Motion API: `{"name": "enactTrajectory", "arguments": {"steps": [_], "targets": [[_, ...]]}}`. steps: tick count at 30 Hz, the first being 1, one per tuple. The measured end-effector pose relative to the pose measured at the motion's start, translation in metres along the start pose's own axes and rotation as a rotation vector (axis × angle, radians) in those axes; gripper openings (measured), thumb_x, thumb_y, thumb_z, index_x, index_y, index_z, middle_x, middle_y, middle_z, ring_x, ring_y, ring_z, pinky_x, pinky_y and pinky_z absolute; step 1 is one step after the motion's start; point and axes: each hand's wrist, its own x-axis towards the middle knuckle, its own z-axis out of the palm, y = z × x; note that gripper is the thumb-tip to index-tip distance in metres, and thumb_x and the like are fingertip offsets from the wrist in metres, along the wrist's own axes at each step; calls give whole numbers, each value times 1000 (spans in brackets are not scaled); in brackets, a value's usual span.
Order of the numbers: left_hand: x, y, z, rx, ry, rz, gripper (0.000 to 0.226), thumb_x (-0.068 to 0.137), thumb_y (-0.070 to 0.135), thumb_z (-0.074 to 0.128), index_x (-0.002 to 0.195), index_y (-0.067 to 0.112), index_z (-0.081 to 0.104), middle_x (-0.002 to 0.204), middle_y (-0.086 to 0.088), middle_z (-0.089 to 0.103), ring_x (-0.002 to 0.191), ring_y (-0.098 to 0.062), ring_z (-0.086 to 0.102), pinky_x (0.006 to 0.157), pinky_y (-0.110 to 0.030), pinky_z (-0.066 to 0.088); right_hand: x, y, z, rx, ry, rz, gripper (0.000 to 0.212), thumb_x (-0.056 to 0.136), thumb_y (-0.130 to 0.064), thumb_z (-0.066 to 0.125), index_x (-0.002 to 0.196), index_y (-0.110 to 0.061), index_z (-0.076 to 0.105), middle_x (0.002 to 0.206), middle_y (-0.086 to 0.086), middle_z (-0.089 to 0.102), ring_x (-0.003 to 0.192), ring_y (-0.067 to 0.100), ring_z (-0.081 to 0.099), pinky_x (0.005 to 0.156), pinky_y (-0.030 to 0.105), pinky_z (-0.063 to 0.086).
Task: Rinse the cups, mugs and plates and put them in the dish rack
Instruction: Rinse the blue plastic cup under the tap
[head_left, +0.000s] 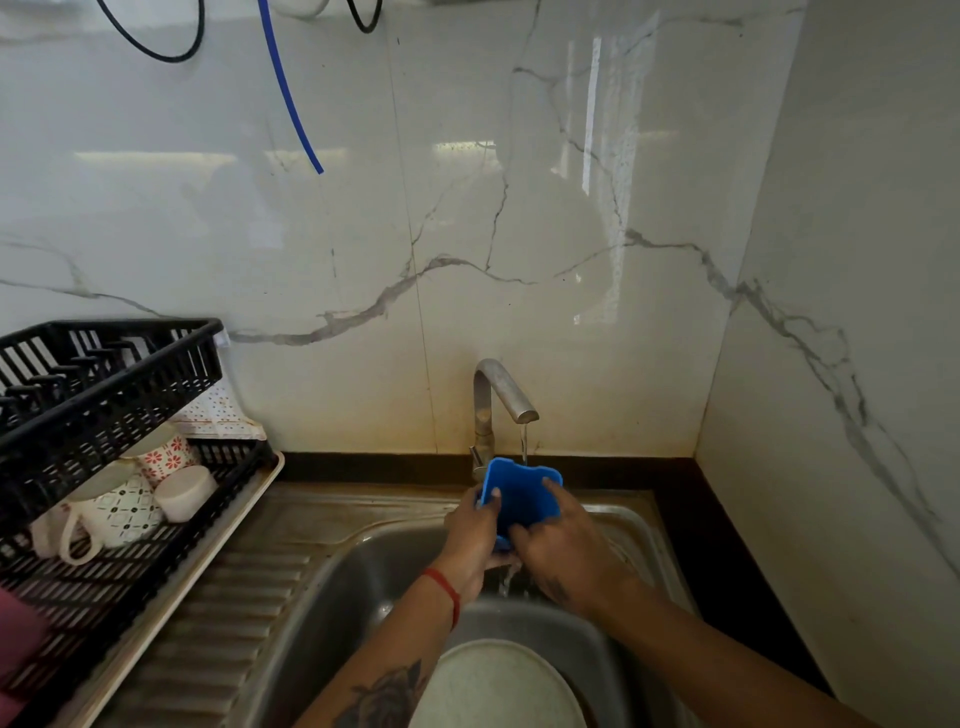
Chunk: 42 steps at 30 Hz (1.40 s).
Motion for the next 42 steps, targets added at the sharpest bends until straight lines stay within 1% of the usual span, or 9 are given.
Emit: {"name": "enactTrajectory", "arguments": {"steps": [3,6,11,18,24,30,33,36,42], "targets": [[2,-1,-9,28,30,8,21,101,16,42,119,23,50,110,-7,60,91,-26,66,56,-31,57,-8,9,6,86,343,-11,16,77,-32,73,90,-25,66,87,-7,70,94,10,63,115,48,9],[2,-3,-21,11,35,-29,20,98,11,49,116,17,54,110,-13,62,85,-28,68,52,-30,56,-19,14,11,381,534,44,53,72,-55,69,117,-30,57,122,-5,56,117,7,44,106,38,36],[1,-12,-23,-180,-105,-214,15,96,10,51,109,7,56,103,-21,68,79,-31,72,57,-37,59,-18,25,14,726,101,128,112,69,-68,69,142,-44,-13,156,-8,11,133,1,21,111,25,24],[6,-12,-14,-294,-144,-276,20,98,16,47,112,3,56,72,-18,72,61,-29,71,48,-36,57,5,31,-10,289,30,194,111,70,-65,65,151,-30,-2,125,3,46,103,16,44,86,30,36],[7,-7,-15,-233,-186,-246,56,90,63,41,114,16,61,96,-14,74,85,-31,72,68,-41,56,22,42,-16,191,-189,225,106,69,-69,63,151,-29,8,111,4,56,95,19,49,87,37,30],[3,10,-17,-115,-232,-22,37,95,25,53,130,13,52,118,-13,66,105,-27,66,80,-38,55,30,36,-16,275,-149,225,104,77,-59,64,152,-20,4,130,8,48,107,21,49,95,38,33],[4,20,-14,-146,-244,-6,32,96,10,49,127,12,55,113,-11,69,98,-24,69,72,-35,56,31,22,-16,148,-30,121,103,85,-44,63,151,-22,-13,159,10,4,145,32,7,115,56,-2],[5,26,-13,-158,-232,24,36,98,0,39,127,16,53,119,-11,66,103,-23,67,73,-35,57,37,10,-11,72,20,-5,103,86,-32,64,150,-18,-15,159,6,-15,145,24,-16,110,48,-20],[2,24,-21,16,-276,132,33,93,6,53,124,15,58,119,-7,66,111,-23,62,94,-39,49,43,57,-30,531,-27,91,103,71,-50,77,151,-26,16,144,3,44,124,21,49,106,42,39]]}}
